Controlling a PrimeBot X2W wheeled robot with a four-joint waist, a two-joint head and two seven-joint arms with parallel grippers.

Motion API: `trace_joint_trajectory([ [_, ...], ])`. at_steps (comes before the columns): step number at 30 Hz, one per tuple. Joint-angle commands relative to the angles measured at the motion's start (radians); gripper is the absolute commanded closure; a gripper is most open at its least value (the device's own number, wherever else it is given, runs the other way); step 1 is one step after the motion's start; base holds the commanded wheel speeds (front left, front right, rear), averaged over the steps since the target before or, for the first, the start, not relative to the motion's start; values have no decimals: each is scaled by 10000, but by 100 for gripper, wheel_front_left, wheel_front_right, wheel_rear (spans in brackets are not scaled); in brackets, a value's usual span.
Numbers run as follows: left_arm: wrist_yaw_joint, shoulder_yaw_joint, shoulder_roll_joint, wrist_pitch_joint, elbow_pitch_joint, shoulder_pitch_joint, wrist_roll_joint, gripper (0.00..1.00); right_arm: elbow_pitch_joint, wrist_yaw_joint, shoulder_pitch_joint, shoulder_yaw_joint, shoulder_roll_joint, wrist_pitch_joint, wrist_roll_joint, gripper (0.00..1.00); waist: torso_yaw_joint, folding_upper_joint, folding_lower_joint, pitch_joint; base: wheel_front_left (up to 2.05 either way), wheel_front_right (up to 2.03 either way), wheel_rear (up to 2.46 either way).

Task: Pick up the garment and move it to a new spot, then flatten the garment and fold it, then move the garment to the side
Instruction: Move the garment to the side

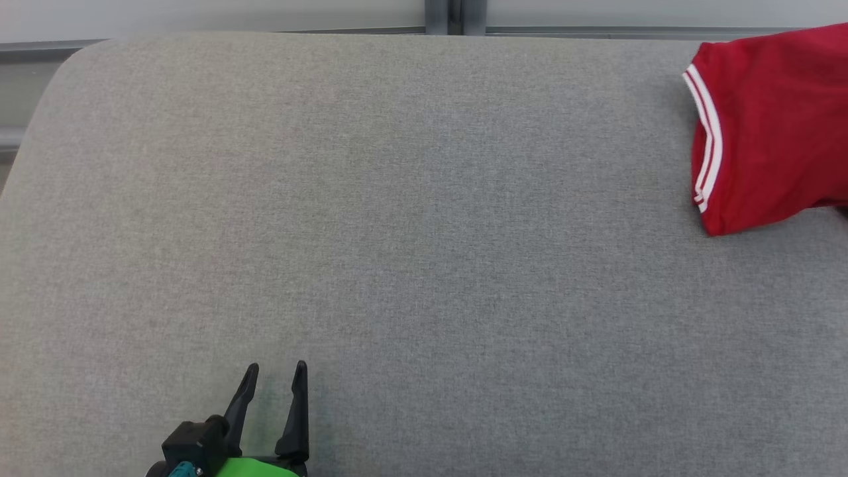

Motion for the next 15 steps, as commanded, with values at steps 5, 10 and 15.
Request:
trace_joint_trajectory([
  [5,-53,122,21,6,-34,-217,118,0,188,-15,-164,-829,-201,-59,-307,100,-419,0,-1,216,0,0,0],
  [10,-95,232,21,6,-18,-373,240,0,286,-15,-342,-1607,-390,-226,-697,100,-558,0,-1,606,0,0,0],
  [15,-126,451,21,7,-55,-553,458,0,393,-17,-626,-2416,-578,-372,-1187,100,-624,0,-1,1050,0,0,0],
])
